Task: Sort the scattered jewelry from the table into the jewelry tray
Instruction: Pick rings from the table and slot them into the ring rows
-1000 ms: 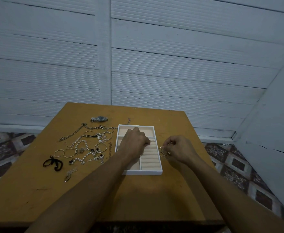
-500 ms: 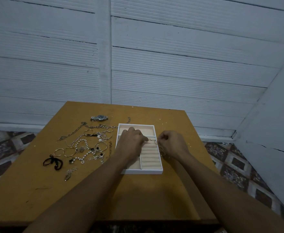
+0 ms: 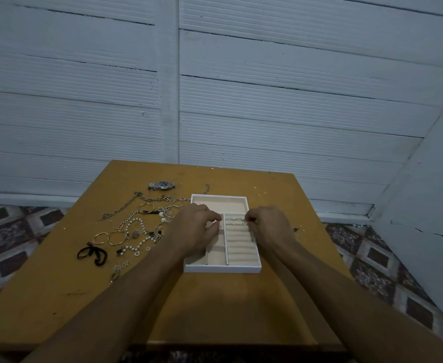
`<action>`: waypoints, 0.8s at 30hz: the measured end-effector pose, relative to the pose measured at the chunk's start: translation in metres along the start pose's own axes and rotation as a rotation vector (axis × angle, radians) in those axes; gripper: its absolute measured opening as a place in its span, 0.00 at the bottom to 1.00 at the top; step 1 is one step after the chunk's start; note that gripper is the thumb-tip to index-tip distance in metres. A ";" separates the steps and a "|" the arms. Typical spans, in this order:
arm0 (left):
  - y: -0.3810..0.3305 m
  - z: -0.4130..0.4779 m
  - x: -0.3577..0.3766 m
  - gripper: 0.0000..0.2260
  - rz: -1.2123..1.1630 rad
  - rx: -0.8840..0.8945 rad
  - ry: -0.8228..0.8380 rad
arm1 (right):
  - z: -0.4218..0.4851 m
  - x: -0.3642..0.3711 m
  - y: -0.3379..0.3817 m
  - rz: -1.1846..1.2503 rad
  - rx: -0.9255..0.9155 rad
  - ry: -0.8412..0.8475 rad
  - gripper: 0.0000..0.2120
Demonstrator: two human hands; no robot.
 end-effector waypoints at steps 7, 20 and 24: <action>-0.003 -0.001 0.002 0.13 -0.029 -0.024 0.060 | -0.005 0.006 0.000 -0.087 -0.072 -0.009 0.13; -0.007 0.000 -0.002 0.13 -0.021 -0.035 0.072 | -0.013 0.011 0.001 -0.114 -0.046 0.045 0.16; -0.007 0.002 0.000 0.12 -0.029 -0.034 0.073 | -0.012 0.011 -0.001 -0.078 -0.027 0.047 0.17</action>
Point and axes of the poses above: each hand's wrist, its own z-axis towards the middle knuckle, its own x-axis out of the palm, y = z × x, the point moved 5 cm from there along z, towards the middle knuckle
